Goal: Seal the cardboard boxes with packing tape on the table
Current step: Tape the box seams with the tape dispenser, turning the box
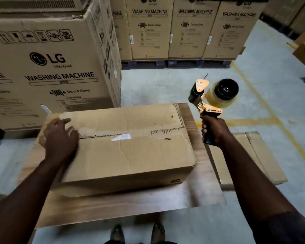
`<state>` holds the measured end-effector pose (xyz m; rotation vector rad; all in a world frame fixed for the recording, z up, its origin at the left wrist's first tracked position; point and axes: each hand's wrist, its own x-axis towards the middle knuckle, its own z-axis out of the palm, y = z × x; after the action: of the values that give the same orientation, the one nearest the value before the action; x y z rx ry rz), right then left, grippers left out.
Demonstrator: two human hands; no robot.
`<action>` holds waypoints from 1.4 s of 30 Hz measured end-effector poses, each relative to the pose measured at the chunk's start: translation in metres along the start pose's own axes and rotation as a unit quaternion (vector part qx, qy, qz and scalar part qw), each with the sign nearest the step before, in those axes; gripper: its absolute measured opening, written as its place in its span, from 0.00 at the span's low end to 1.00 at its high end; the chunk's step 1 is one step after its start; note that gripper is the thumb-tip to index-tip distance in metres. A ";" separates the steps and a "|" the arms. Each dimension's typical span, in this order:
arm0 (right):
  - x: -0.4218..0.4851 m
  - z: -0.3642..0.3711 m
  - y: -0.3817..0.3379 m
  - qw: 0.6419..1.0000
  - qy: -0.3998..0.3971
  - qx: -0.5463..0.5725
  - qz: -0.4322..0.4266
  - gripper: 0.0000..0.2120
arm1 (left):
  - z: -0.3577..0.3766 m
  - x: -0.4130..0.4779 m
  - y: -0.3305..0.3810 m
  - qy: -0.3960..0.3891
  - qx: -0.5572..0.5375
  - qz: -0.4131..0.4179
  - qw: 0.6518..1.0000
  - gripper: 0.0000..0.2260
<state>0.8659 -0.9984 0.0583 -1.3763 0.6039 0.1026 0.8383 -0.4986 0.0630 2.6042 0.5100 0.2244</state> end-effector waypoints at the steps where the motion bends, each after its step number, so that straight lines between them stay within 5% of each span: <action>1: -0.007 0.012 -0.011 0.999 -0.009 -0.018 -0.036 0.11 | -0.007 -0.012 0.024 -0.026 -0.104 0.011 0.994 0.19; 2: -0.016 0.024 -0.020 0.997 -0.020 -0.029 -0.069 0.09 | -0.014 -0.025 0.048 -0.079 -0.248 -0.013 0.965 0.15; 4: -0.035 0.056 -0.032 0.991 -0.048 -0.039 -0.121 0.06 | -0.024 -0.047 0.091 -0.244 -0.502 -0.108 0.823 0.12; 6: -0.053 0.092 -0.036 0.982 -0.085 -0.057 -0.157 0.06 | -0.035 -0.058 0.118 -0.333 -0.593 -0.144 0.719 0.16; 11: -0.092 0.169 -0.017 0.940 -0.177 -0.173 -0.234 0.12 | -0.053 -0.048 0.130 -0.346 -0.694 -0.199 0.599 0.25; 15: -0.107 0.208 0.003 0.913 -0.196 -0.247 -0.258 0.12 | -0.061 -0.045 0.096 -0.297 -0.755 -0.229 0.537 0.15; 18: -0.111 0.224 0.012 0.903 -0.228 -0.247 -0.269 0.08 | -0.061 -0.046 0.059 -0.294 -0.771 -0.216 0.523 0.27; 23: -0.119 0.243 0.013 0.871 -0.292 -0.230 -0.322 0.07 | -0.069 -0.051 0.009 -0.321 -0.789 -0.216 0.478 0.28; 25: -0.113 0.251 0.016 0.848 -0.304 -0.247 -0.356 0.07 | -0.073 -0.051 -0.002 -0.323 -0.768 -0.233 0.502 0.16; 27: -0.101 0.257 0.023 0.833 -0.293 -0.281 -0.377 0.03 | -0.072 -0.050 -0.007 -0.298 -0.744 -0.259 0.539 0.17; 31: -0.096 0.266 0.031 0.826 -0.265 -0.304 -0.393 0.12 | -0.059 -0.048 -0.021 -0.226 -0.711 -0.299 0.595 0.07; 35: -0.099 0.274 0.033 0.814 -0.269 -0.339 -0.388 0.09 | -0.054 -0.043 -0.037 -0.221 -0.697 -0.305 0.611 0.09; 42: -0.098 0.293 0.034 0.804 -0.265 -0.370 -0.383 0.15 | -0.066 -0.040 -0.052 -0.263 -0.722 -0.279 0.575 0.13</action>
<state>0.8692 -0.6894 0.0933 -2.1429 -0.5688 0.0630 0.7686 -0.4439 0.0927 0.7158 0.5188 -0.2796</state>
